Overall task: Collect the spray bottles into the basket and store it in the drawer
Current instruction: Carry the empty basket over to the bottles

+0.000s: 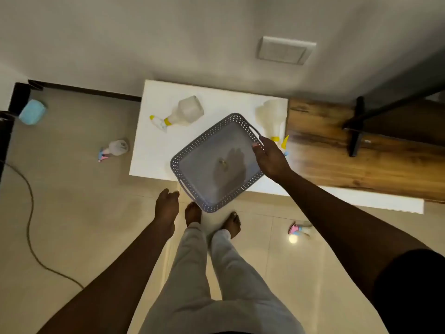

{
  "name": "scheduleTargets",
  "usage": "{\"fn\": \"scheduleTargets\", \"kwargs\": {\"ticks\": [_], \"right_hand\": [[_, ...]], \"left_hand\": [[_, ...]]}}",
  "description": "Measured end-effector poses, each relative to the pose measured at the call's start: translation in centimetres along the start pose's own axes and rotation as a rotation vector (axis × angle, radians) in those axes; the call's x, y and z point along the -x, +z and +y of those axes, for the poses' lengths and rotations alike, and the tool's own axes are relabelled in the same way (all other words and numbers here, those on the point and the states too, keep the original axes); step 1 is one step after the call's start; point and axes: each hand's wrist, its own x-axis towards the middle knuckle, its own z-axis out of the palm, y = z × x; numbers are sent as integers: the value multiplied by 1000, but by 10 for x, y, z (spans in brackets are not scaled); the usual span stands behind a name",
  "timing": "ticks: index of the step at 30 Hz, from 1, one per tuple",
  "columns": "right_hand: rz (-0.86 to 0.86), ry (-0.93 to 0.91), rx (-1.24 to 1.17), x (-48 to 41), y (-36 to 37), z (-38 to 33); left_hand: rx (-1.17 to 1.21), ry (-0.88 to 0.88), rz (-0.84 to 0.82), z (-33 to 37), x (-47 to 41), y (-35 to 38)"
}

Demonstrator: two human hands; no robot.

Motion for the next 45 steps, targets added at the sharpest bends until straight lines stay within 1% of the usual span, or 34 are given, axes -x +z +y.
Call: {"fn": "scheduleTargets", "kwargs": {"ticks": [2,9,13,17,19,23,25,34,39,45], "right_hand": [[-20,-12,28,-17,5,2],[-119,172,169,-65,14,14],[-160,215,136,-81,17,18],[-147,285,102,-84,15,18],[-143,300,80,-78,13,18],[-45,316,-26,-50,7,12],[-7,325,-81,-32,1,6],[177,370,-273,76,-28,-13],[334,401,-425,143,-35,-18],[497,440,-580,220,-34,-27]], "left_hand": [[20,-56,-5,3,-16,6],[159,-215,-93,17,-46,25],[234,-243,-101,22,-51,29],[197,-246,-76,24,-57,23],[174,-224,-76,25,-57,16],[134,-139,-36,39,-49,-1],[117,-84,-46,49,-41,-12],[-42,223,-186,105,11,-53],[-159,346,-269,132,32,-54],[-310,471,-422,153,67,-40]]}}
